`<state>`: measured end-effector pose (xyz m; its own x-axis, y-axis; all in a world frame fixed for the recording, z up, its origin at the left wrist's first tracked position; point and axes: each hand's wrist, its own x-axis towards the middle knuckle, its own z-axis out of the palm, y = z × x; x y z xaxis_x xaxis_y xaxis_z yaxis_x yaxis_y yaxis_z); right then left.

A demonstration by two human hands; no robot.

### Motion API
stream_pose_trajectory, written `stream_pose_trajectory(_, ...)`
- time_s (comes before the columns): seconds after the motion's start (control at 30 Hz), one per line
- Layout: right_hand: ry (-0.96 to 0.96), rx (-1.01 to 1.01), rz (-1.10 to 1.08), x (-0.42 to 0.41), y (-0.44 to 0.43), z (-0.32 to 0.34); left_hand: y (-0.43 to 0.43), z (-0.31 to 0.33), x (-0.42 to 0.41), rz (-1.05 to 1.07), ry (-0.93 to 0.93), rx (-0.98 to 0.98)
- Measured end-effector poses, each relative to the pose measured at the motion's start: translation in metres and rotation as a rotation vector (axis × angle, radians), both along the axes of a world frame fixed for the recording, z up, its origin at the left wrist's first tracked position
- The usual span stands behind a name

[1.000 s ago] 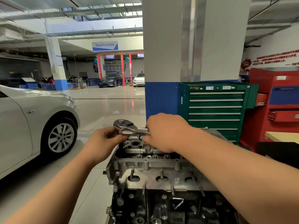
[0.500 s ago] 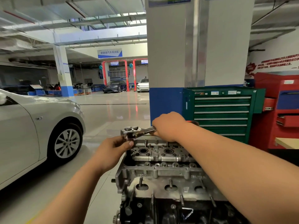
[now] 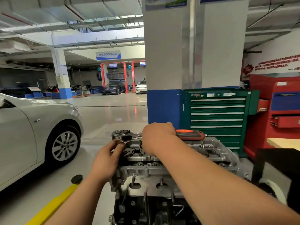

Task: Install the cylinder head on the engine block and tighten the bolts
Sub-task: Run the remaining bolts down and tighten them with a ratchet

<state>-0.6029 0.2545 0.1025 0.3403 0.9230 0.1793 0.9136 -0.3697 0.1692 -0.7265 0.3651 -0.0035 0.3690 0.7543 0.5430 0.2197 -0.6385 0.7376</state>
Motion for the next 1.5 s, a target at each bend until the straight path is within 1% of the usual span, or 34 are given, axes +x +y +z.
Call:
stream_pose_trajectory(0.1, 0.013, 0.016, -0.027, -0.005, -0.007, -0.006, 0.000, 0.000, 0.000, 0.011, -0.018, 0.011)
stream_pose_trajectory(0.17, 0.019, 0.059, -0.031, -0.007, -0.007, -0.010, 0.000, -0.001, 0.001, 0.037, 0.015, 0.003)
stream_pose_trajectory(0.2, 0.027, 0.083, -0.040, -0.007, -0.006, -0.011, 0.002, 0.000, 0.002, 0.059, 0.056, 0.000)
stream_pose_trajectory(0.27, 0.070, 0.115, -0.043, -0.006, -0.006, -0.012, 0.006, 0.005, 0.003, 0.097, 0.199, 0.026)
stream_pose_trajectory(0.33, 0.154, 0.107, -0.028, 0.000, -0.007, -0.004, 0.010, 0.015, 0.002, 0.077, 0.331, 0.064)
stream_pose_trajectory(0.4, 0.200, 0.054, 0.004, 0.010, -0.005, 0.012, 0.016, 0.027, -0.001, 0.031, 0.402, 0.055)
stream_pose_trajectory(0.47, 0.207, 0.005, 0.045, 0.018, 0.001, 0.027, 0.020, 0.033, -0.005, -0.004, 0.435, 0.048)
stream_pose_trajectory(0.53, 0.186, -0.031, 0.094, 0.023, 0.008, 0.032, 0.023, 0.031, -0.009, -0.015, 0.427, 0.037)
stream_pose_trajectory(0.6, 0.180, -0.021, 0.141, 0.026, 0.009, 0.031, 0.018, 0.024, -0.013, -0.004, 0.358, 0.033)
stream_pose_trajectory(0.7, 0.156, 0.148, 0.203, 0.034, 0.007, 0.037, 0.025, 0.035, -0.010, 0.029, 0.119, 0.054)
stream_pose_trajectory(0.77, 0.094, 0.261, 0.215, 0.042, 0.015, 0.044, 0.038, 0.053, -0.001, -0.016, 0.070, 0.042)
stream_pose_trajectory(0.8, 0.069, 0.273, 0.201, 0.046, 0.020, 0.046, 0.045, 0.060, 0.006, -0.050, 0.094, 0.016)
stream_pose_trajectory(0.87, 0.072, 0.211, 0.143, 0.052, 0.031, 0.042, 0.055, 0.061, 0.018, -0.083, 0.187, -0.035)
stream_pose_trajectory(0.9, 0.105, 0.171, 0.119, 0.056, 0.036, 0.036, 0.058, 0.058, 0.023, -0.082, 0.230, -0.046)
stream_pose_trajectory(0.97, 0.175, 0.129, 0.094, 0.062, 0.042, 0.023, 0.062, 0.049, 0.030, -0.087, 0.255, -0.076)
stream_pose_trajectory(1.1, 0.196, 0.080, 0.084, 0.069, 0.051, 0.008, 0.072, 0.035, 0.036, -0.051, 0.344, -0.047)
stream_pose_trajectory(1.2, 0.201, 0.081, 0.111, 0.071, 0.054, 0.004, 0.075, 0.027, 0.038, -0.020, 0.327, -0.022)
stream_pose_trajectory(1.37, 0.055, 0.065, 0.163, 0.062, 0.050, 0.008, 0.077, 0.018, 0.042, 0.045, 0.315, 0.012)
stream_pose_trajectory(1.5, -0.003, 0.005, 0.227, 0.044, 0.041, 0.012, 0.077, 0.013, 0.039, 0.045, 0.297, 0.005)
